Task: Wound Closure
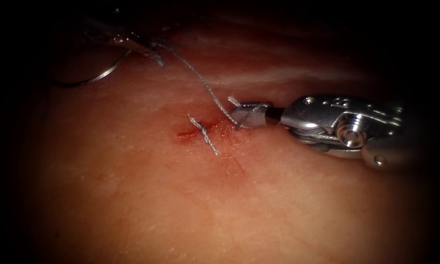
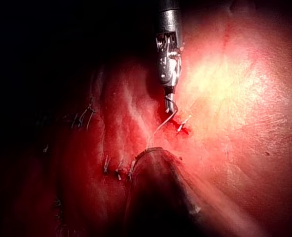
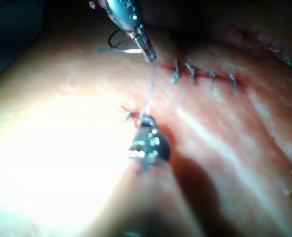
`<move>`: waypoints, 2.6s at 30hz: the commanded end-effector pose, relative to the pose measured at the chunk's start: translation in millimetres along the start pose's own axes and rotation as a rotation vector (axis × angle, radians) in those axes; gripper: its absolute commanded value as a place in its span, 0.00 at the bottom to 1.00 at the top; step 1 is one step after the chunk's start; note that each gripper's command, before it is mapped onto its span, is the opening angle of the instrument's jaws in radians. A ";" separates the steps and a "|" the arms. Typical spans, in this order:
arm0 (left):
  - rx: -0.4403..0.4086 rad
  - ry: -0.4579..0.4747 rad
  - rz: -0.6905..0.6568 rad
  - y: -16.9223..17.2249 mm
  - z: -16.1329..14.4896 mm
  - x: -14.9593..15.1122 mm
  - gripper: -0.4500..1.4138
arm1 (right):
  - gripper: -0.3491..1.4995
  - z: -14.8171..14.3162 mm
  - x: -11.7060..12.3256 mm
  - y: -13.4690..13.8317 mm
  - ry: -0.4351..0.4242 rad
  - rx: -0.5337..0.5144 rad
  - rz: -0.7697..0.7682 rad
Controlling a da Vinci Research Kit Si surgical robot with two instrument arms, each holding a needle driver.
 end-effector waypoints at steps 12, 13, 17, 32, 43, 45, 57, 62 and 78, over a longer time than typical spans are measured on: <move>0.011 -0.011 -0.054 -7.5 3.0 -0.6 0.00 | 0.00 -1.9 -2.8 -1.9 -0.012 0.039 -0.027; 0.011 -0.011 -0.054 -7.5 3.0 -0.6 0.00 | 0.00 -1.9 -2.8 -1.9 -0.012 0.039 -0.027; 0.026 -0.021 -0.068 -9.5 4.5 -1.5 0.00 | 0.00 -2.9 -3.1 -1.6 -0.007 0.032 -0.029; 0.039 -0.034 -0.112 -13.6 7.6 -4.9 0.00 | 0.00 -3.6 -3.3 -2.4 -0.002 0.035 -0.048; 0.069 -0.051 -0.131 -15.6 8.4 -7.5 0.00 | 0.00 -5.1 -3.8 -3.6 0.005 0.045 -0.086; 0.078 -0.060 -0.134 -15.8 8.4 -8.3 0.00 | 0.00 -5.1 -3.7 -3.8 0.005 0.044 -0.091; 0.103 -0.079 -0.140 -16.4 9.2 -10.4 0.00 | 0.00 -5.1 -4.4 -4.3 0.004 0.053 -0.128; 0.106 -0.089 -0.136 -16.4 9.4 -10.9 0.00 | 0.00 -5.0 -5.1 -4.5 -0.006 0.085 -0.135; 0.053 -0.006 -0.122 -8.5 1.2 -0.5 0.00 | 0.94 -6.6 -2.3 -6.0 0.065 0.137 -0.388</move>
